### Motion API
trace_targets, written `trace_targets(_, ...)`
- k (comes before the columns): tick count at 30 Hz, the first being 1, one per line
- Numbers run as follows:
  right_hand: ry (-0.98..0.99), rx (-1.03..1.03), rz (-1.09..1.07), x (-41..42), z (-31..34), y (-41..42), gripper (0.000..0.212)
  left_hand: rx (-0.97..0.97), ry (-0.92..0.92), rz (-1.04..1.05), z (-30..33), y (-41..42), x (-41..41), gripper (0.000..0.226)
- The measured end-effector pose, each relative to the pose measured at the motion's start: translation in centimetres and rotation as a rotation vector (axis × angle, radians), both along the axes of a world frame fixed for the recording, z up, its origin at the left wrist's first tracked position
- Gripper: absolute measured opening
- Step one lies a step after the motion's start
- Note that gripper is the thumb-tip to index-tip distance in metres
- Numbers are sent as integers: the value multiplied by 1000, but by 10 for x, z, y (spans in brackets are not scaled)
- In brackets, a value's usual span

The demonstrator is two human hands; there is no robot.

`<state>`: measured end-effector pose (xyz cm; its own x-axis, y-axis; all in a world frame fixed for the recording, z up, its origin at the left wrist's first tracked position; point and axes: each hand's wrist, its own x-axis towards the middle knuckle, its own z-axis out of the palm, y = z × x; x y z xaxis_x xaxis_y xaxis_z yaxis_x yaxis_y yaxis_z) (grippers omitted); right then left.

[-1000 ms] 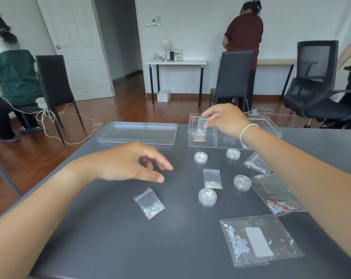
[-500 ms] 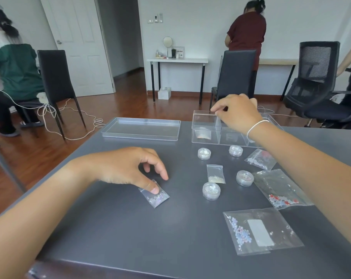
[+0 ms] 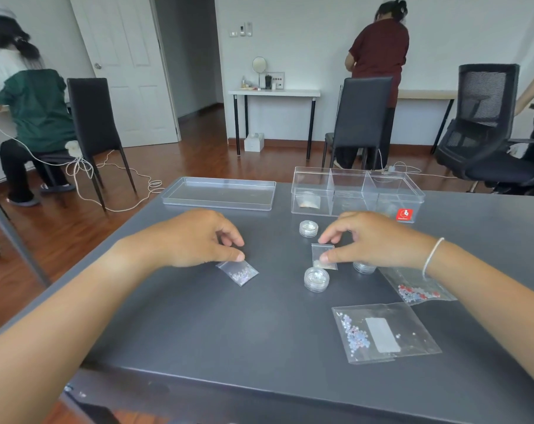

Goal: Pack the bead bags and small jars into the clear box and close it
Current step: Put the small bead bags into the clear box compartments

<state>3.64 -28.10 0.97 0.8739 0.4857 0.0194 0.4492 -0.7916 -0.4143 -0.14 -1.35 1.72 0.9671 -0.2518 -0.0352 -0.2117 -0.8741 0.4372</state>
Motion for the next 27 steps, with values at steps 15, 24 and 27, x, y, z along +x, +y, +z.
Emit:
trace_targets(15, 42, 133, 36, -6, -5, 4, 12, -6, 117, 56, 1, -15, 1, 19)
trace_targets(24, -15, 236, 31, -4, 1, -2, 18, -173, 2, 72, 16, -30, 15, 22)
trace_targets(27, -28, 325, 5, -2, 7, -7, 15, -273, -32, 45, 28, -41, 25, 20)
